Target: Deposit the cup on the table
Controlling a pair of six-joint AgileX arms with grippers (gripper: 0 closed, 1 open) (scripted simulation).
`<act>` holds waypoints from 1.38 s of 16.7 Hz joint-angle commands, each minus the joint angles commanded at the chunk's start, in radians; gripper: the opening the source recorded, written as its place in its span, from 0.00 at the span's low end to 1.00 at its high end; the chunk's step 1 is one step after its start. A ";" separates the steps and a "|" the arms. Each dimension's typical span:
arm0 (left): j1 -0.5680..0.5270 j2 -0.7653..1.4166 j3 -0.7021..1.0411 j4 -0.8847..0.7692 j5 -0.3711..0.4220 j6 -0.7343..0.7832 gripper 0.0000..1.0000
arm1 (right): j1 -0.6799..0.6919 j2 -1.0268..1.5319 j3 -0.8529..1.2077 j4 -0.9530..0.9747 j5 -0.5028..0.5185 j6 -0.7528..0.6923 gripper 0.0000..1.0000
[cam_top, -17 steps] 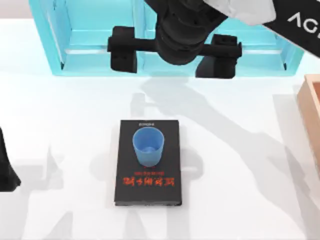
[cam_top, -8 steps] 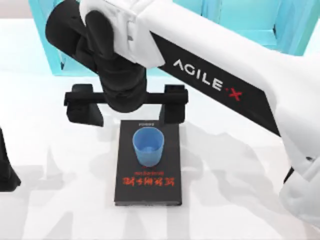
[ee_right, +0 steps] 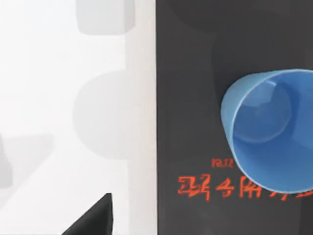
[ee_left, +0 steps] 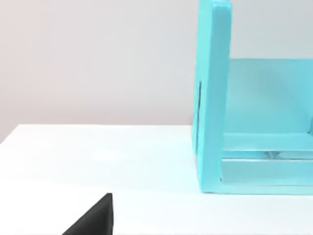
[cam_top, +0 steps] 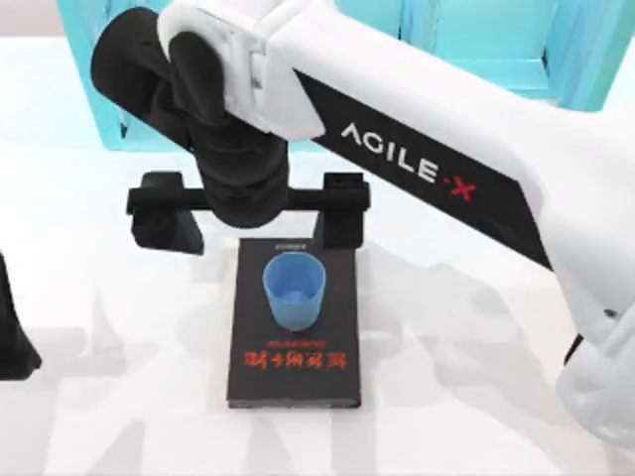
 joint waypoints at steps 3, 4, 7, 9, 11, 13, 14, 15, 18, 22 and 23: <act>0.000 0.000 0.000 0.000 0.000 0.000 1.00 | -0.009 -0.001 -0.112 0.113 -0.001 -0.009 1.00; 0.000 0.000 0.000 0.000 0.000 0.000 1.00 | -0.012 -0.001 -0.155 0.156 -0.001 -0.012 1.00; 0.000 0.000 0.000 0.000 0.000 0.000 1.00 | -0.021 0.001 -0.282 0.288 -0.002 -0.021 1.00; 0.000 0.000 0.000 0.000 0.000 0.000 1.00 | -0.025 0.003 -0.334 0.342 -0.003 -0.024 1.00; 0.000 0.000 0.000 0.000 0.000 0.000 1.00 | -0.025 0.004 -0.348 0.356 -0.003 -0.025 1.00; 0.000 0.000 0.000 0.000 0.000 0.000 1.00 | -0.025 0.004 -0.348 0.356 -0.003 -0.025 1.00; 0.000 0.000 0.000 0.000 0.000 0.000 1.00 | -0.025 0.004 -0.348 0.356 -0.003 -0.025 1.00; 0.000 0.000 0.000 0.000 0.000 0.000 1.00 | -0.025 0.004 -0.348 0.356 -0.003 -0.025 0.92; 0.000 0.000 0.000 0.000 0.000 0.000 1.00 | -0.025 0.004 -0.348 0.356 -0.003 -0.025 0.70; 0.000 0.000 0.000 0.000 0.000 0.000 1.00 | -0.025 0.004 -0.348 0.356 -0.003 -0.025 0.40; 0.000 0.000 0.000 0.000 0.000 0.000 1.00 | -0.025 0.004 -0.348 0.356 -0.003 -0.025 0.32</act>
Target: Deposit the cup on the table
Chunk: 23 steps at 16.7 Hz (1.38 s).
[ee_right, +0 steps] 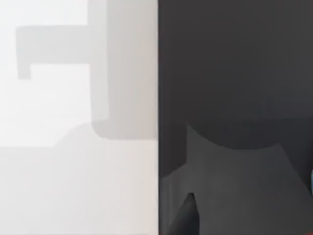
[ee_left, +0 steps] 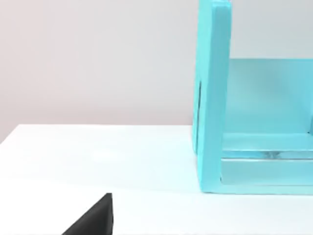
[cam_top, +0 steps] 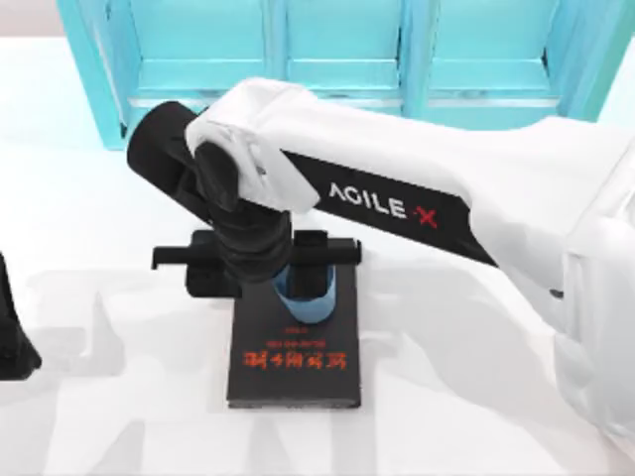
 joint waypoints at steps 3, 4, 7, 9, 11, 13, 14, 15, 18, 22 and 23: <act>0.000 0.000 0.000 0.000 0.000 0.000 1.00 | 0.000 0.000 0.000 0.000 0.000 0.000 0.10; 0.000 0.000 0.000 0.000 0.000 0.000 1.00 | 0.000 0.000 0.000 0.000 0.000 0.000 0.02; 0.000 0.000 0.000 0.000 0.000 0.000 1.00 | 0.000 0.000 0.000 0.000 0.000 0.000 0.00; 0.000 0.000 0.000 0.000 0.000 0.000 1.00 | 0.000 0.000 0.000 0.000 0.000 0.000 0.00; 0.000 0.000 0.000 0.000 0.000 0.000 1.00 | 0.000 0.000 0.000 0.000 0.000 0.000 0.00; 0.000 0.000 0.000 0.000 0.000 0.000 1.00 | 0.003 -0.002 -0.001 0.000 0.000 0.001 0.00; 0.000 0.000 0.000 0.000 0.000 0.000 1.00 | 0.005 -0.002 0.002 -0.003 0.000 0.000 0.00; 0.000 0.000 0.000 0.000 0.000 0.000 1.00 | 0.008 -0.001 0.016 -0.016 -0.001 -0.002 0.00; 0.000 0.000 0.000 0.000 0.000 0.000 1.00 | 0.003 0.002 0.086 -0.080 0.000 0.004 0.00; 0.000 0.000 0.000 0.000 0.000 0.000 1.00 | 0.003 0.003 0.176 -0.171 0.000 0.002 0.00; 0.000 0.000 0.000 0.000 0.000 0.000 1.00 | 0.002 0.003 0.195 -0.191 0.000 0.001 0.00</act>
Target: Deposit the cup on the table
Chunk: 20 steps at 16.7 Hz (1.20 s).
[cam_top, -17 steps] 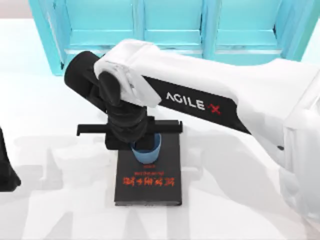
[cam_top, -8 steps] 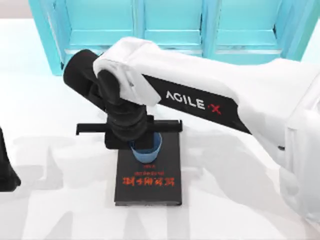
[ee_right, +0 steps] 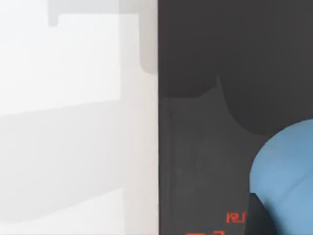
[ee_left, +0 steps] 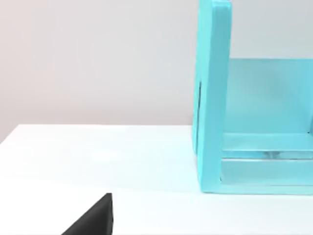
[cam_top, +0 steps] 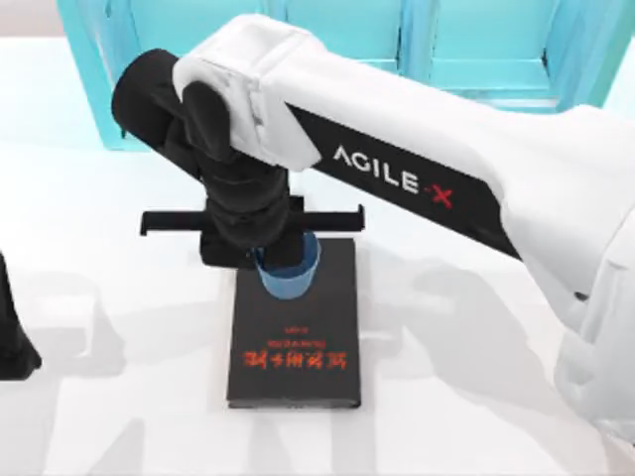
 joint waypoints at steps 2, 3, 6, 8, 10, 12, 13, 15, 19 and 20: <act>0.000 0.000 0.000 0.000 0.000 0.000 1.00 | 0.000 -0.001 0.011 -0.011 0.000 -0.001 0.00; 0.000 0.000 0.000 0.000 0.000 0.000 1.00 | 0.000 -0.001 0.011 -0.011 0.000 -0.001 0.00; 0.000 0.000 0.000 0.000 0.000 0.000 1.00 | -0.002 0.002 0.011 -0.011 -0.003 -0.003 0.00; 0.000 0.000 0.000 0.000 0.000 0.000 1.00 | -0.036 0.007 0.043 -0.049 -0.024 -0.040 0.00; 0.000 0.000 0.000 0.000 0.000 0.000 1.00 | -0.097 0.009 0.085 -0.114 -0.046 -0.098 0.00; 0.000 0.000 0.000 0.000 0.000 0.000 1.00 | -0.139 0.011 0.117 -0.170 -0.067 -0.139 0.00; 0.000 0.000 0.000 0.000 0.000 0.000 1.00 | -0.170 0.012 0.133 -0.205 -0.078 -0.170 0.00; 0.000 0.000 0.000 0.000 0.000 0.000 1.00 | -0.237 0.016 0.174 -0.274 -0.104 -0.236 0.00; 0.000 0.000 0.000 0.000 0.000 0.000 1.00 | -0.268 0.014 0.204 -0.307 -0.127 -0.268 0.00; 0.000 0.000 0.000 0.000 0.000 0.000 1.00 | -0.268 0.014 0.204 -0.307 -0.127 -0.268 0.00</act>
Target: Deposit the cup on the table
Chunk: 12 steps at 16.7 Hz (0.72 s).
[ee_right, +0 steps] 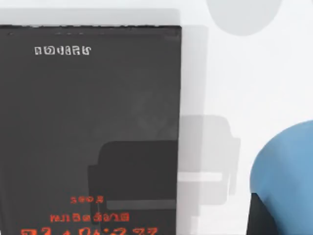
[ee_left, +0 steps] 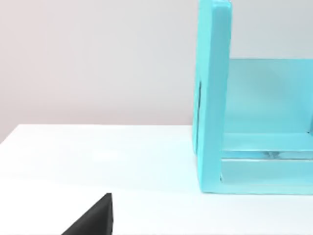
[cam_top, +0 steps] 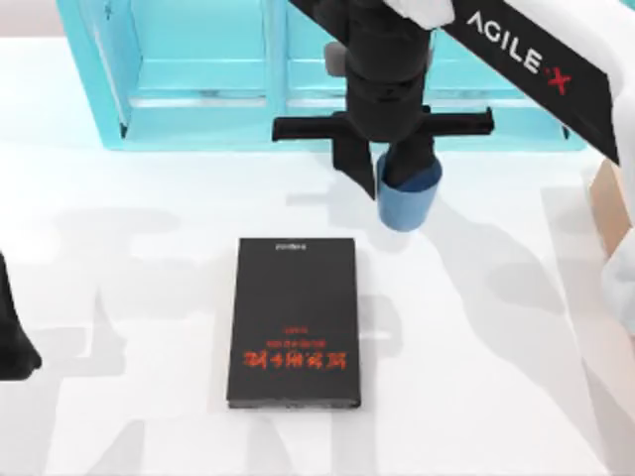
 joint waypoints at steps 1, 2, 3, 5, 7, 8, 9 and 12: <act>0.000 0.000 0.000 0.000 0.000 0.000 1.00 | 0.004 0.002 -0.003 0.003 0.004 0.002 0.00; 0.000 0.000 0.000 0.000 0.000 0.000 1.00 | 0.004 0.001 -0.006 0.005 0.004 0.001 0.00; 0.000 0.000 0.000 0.000 0.000 0.000 1.00 | 0.003 -0.004 -0.019 0.018 0.003 0.000 0.00; 0.000 0.000 0.000 0.000 0.000 0.000 1.00 | -0.001 -0.020 -0.077 0.068 0.003 -0.003 0.00; 0.000 0.000 0.000 0.000 0.000 0.000 1.00 | -0.006 -0.041 -0.172 0.137 0.002 -0.006 0.00; 0.000 0.000 0.000 0.000 0.000 0.000 1.00 | -0.009 -0.052 -0.227 0.175 0.001 -0.008 0.00; 0.000 0.000 0.000 0.000 0.000 0.000 1.00 | -0.011 -0.062 -0.280 0.213 0.001 -0.010 0.00; 0.000 0.000 0.000 0.000 0.000 0.000 1.00 | -0.015 -0.086 -0.395 0.305 -0.001 -0.015 0.00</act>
